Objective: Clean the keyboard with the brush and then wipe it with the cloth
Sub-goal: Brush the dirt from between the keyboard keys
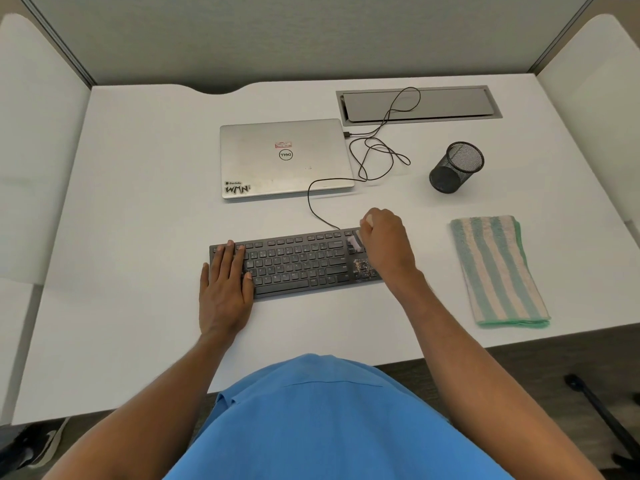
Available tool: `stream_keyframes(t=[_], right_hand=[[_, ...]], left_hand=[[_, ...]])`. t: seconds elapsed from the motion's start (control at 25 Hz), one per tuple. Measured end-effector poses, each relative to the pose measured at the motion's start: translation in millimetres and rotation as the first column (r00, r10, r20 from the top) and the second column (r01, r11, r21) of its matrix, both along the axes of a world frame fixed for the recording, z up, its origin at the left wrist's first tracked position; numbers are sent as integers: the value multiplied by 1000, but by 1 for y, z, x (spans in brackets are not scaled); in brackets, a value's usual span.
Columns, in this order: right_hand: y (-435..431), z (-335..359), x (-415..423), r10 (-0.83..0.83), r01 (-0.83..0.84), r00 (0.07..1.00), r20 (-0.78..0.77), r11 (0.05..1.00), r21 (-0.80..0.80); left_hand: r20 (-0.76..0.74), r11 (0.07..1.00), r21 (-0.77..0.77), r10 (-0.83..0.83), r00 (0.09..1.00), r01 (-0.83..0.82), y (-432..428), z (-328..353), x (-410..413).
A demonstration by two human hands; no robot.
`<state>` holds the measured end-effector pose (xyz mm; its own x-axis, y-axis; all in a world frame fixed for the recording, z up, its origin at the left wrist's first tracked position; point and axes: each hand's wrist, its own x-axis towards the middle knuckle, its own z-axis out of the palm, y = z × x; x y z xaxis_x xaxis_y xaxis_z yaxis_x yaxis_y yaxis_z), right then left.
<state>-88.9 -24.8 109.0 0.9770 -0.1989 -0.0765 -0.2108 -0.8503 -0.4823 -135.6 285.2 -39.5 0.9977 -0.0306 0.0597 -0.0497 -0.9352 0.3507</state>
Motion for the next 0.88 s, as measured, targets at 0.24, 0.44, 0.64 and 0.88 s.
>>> stream_keyframes(t=[0.24,0.44,0.64,0.88], right_hand=[[-7,5,0,21,-39,989,-147,992,-123],[-3,9,9,-19,28,997,72,992,-120],[6,-4,-3,12,-7,1000,25,982,-189],[-3,-1,-4,-26,13,996,-82,989,-148]], left_hand=[[4,1000,0,-4,1000,4,0,0,0],[4,1000,-3,-1,1000,1,0,0,0],[6,1000,3,-5,1000,5,0,0,0],[1,1000,8,-5,1000,5,1,0,0]])
